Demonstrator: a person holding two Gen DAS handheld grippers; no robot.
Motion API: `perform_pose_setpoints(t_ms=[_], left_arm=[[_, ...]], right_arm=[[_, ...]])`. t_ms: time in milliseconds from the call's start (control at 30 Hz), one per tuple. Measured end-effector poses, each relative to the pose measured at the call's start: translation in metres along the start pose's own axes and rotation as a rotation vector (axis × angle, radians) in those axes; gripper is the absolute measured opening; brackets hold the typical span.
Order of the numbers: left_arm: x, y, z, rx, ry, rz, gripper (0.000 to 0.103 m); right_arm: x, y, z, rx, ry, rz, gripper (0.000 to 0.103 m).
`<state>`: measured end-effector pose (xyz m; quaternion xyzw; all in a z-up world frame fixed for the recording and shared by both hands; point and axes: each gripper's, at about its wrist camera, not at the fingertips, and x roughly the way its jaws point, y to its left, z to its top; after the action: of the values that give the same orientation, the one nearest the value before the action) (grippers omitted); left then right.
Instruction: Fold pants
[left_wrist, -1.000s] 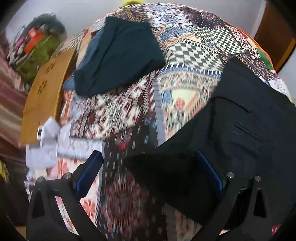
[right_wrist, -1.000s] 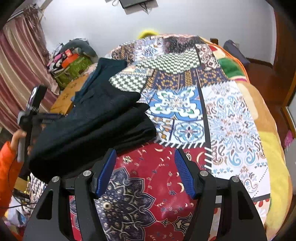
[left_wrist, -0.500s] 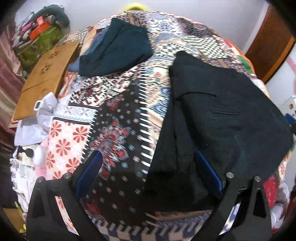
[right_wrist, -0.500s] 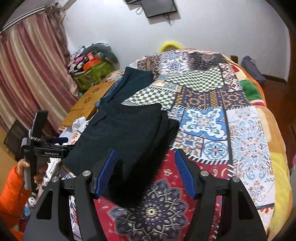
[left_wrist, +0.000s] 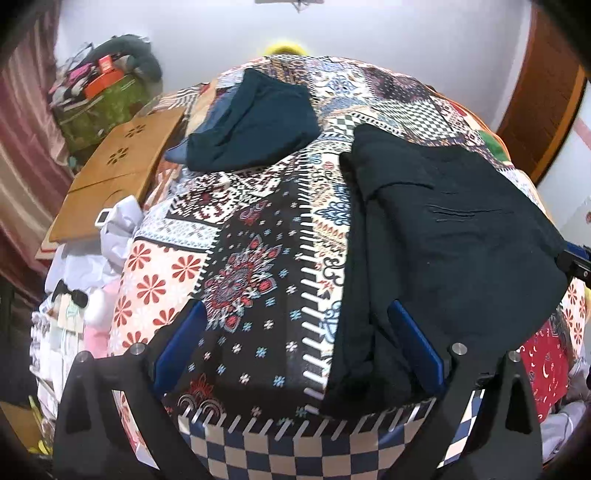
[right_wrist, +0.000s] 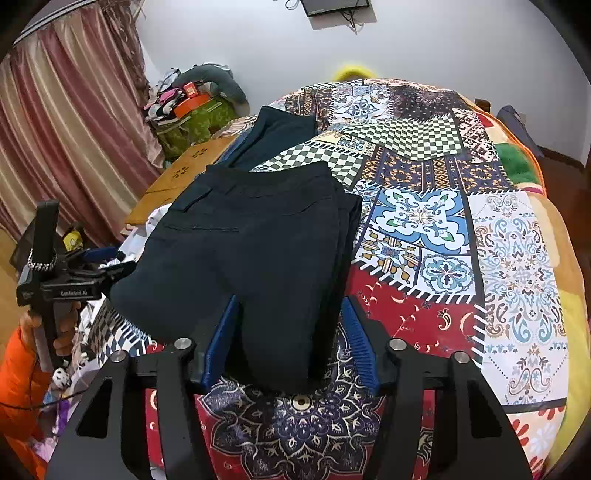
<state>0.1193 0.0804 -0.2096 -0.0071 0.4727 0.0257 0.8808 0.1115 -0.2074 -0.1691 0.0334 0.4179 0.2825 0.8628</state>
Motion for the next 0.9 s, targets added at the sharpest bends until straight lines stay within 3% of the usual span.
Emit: perform_pose_setpoints(t_ms=[100,167,233,367,533,633,767,900], left_arm=[[0.004,0.012,-0.005,-0.008,0.033,0.142,0.084],[0.008,0.029,-0.011,-0.057,0.075,0.05,0.084],[0.008,0.041,-0.01,-0.089,0.088,0.058,0.083],[-0.007,0.044,0.007,-0.088,0.026,0.056,0.083],[-0.012,0.02,0.046,-0.031,-0.031,0.024,0.084],[-0.005,0.003,0.073,-0.001,-0.042,-0.032,0.085],[0.018,-0.016,0.103,0.013,-0.011,-0.114,0.086],[0.045,-0.032,0.123,0.026,0.038,-0.145,0.086]], right_arm=[[-0.004,0.005,-0.001,-0.017,-0.008,0.0,0.038],[-0.007,0.006,-0.001,-0.028,-0.015,-0.017,0.037],[-0.01,0.004,-0.001,-0.016,-0.012,-0.01,0.035],[-0.02,-0.002,0.007,0.003,-0.026,-0.036,0.035],[-0.021,-0.015,0.021,0.044,-0.045,-0.047,0.035],[-0.015,-0.019,0.033,0.042,-0.046,-0.047,0.04],[-0.002,-0.023,0.05,0.021,-0.046,-0.044,0.042],[0.02,-0.032,0.07,0.034,-0.023,-0.013,0.042]])
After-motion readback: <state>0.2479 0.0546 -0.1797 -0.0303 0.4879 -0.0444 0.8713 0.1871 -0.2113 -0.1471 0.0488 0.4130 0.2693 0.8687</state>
